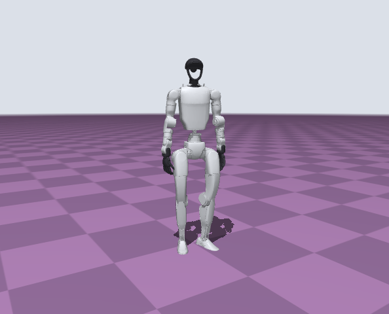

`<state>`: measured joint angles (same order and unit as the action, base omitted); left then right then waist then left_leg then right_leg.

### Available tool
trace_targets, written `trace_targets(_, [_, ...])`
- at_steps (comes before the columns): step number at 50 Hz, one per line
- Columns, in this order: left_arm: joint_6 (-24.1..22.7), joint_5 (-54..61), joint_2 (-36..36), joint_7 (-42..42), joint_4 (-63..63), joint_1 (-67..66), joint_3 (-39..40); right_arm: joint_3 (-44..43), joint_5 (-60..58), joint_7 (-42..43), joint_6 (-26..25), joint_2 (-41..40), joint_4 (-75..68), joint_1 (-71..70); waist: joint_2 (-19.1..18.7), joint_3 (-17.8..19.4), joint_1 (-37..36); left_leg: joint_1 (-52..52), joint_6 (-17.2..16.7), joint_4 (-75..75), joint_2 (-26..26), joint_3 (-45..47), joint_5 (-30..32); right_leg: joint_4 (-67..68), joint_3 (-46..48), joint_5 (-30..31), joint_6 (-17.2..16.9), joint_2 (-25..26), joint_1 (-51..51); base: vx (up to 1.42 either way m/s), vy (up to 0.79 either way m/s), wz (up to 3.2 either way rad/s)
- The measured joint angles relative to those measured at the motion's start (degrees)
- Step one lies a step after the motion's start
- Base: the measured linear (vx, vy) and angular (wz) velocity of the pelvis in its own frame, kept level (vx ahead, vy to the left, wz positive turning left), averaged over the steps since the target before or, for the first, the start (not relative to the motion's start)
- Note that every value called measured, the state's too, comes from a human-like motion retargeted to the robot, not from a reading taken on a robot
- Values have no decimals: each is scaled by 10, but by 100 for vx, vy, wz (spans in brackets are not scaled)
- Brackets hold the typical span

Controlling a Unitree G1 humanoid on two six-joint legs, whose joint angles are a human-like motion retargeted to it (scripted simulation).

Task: In place motions

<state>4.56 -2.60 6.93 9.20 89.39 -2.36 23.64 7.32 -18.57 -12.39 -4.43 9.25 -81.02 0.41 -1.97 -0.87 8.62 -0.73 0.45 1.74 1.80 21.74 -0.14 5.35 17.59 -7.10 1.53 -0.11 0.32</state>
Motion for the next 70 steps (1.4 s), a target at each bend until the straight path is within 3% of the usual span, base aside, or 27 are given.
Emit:
trace_targets(7, [-2,-6,-6,-7,-19,29,-13,1,9,8,10,11,-1,0,3,28,-34,-43,11,28,-13,-57,25,15,92,-27,3,-23,22,-7,6,112])
trace_targets(11, [-7,0,-15,-5,-21,49,-19,-7,6,13,11,22,-14,18,12,31,-70,-74,40,41,-23,-48,1,23,161,-47,-3,-48,31,-8,14,199])
trace_targets(16, [-11,10,-15,-2,-14,58,-25,-22,-16,30,3,27,-41,39,27,18,-58,-67,56,44,19,134,-58,26,292,-72,-26,-80,45,-6,17,316])
trace_targets(20, [-8,16,-4,-12,4,46,-12,-38,-27,43,-3,19,-51,58,26,-10,-17,-34,30,42,51,329,-91,22,398,-83,-52,-83,57,6,17,350])
trace_targets(24, [-3,29,4,-17,27,40,7,-51,-15,48,-1,15,-47,72,19,-20,-6,-59,29,32,34,286,-61,11,447,-78,-67,-70,73,10,18,240])
trace_targets(30, [-7,42,-4,-18,19,11,50,-50,-23,49,-9,18,-34,49,32,-10,-76,-65,33,15,-2,241,-46,13,460,-67,-73,-82,85,8,17,42])
trace_targets(43, [-1,36,-15,-9,21,-28,65,-28,1,26,15,1,37,10,29,-9,-101,-73,35,17,-9,240,-2,26,454,-49,-79,-97,80,11,11,-8])
trace_targets(45, [-4,35,-17,-8,11,-24,58,-32,2,28,16,2,35,15,27,-10,-108,-68,34,16,-9,231,1,34,453,-35,-71,-98,86,19,9,20])
trace_targets(47, [-6,38,-19,-8,6,-17,52,-33,-8,30,16,4,31,21,13,-8,-105,-62,33,15,1,213,2,62,436,-16,-38,-97,91,22,10,51])
trace_targets(50, [-7,45,-19,-7,10,-1,44,-35,-28,33,15,8,22,32,-22,-6,-68,-61,32,18,26,160,5,147,372,-8,-2,-96,81,24,8,118])
trace_targets(53, [-7,38,-11,-13,23,29,32,-41,-24,36,12,10,9,40,-41,0,-12,-64,32,12,31,110,9,291,203,-48,-49,-85,-8,14,2,178])
trace_targets(56, [-10,29,1,-21,22,54,17,-48,-12,33,7,7,-5,47,-53,15,41,-62,24,10,43,75,7,356,110,-70,-75,-47,-65,8,-4,174])
trace_targets(63, [-13,18,31,-22,10,100,-13,-43,-6,25,5,-2,-32,66,-38,25,102,-53,0,11,52,46,-8,302,17,-81,-57,24,-115,13,-9,111])
trace_targets(70, [-20,25,26,-23,2,112,-19,-34,-48,20,-5,-4,-44,71,9,20,103,-30,16,8,11,11,2,162,-16,-76,-48,21,-102,15,-7,73])
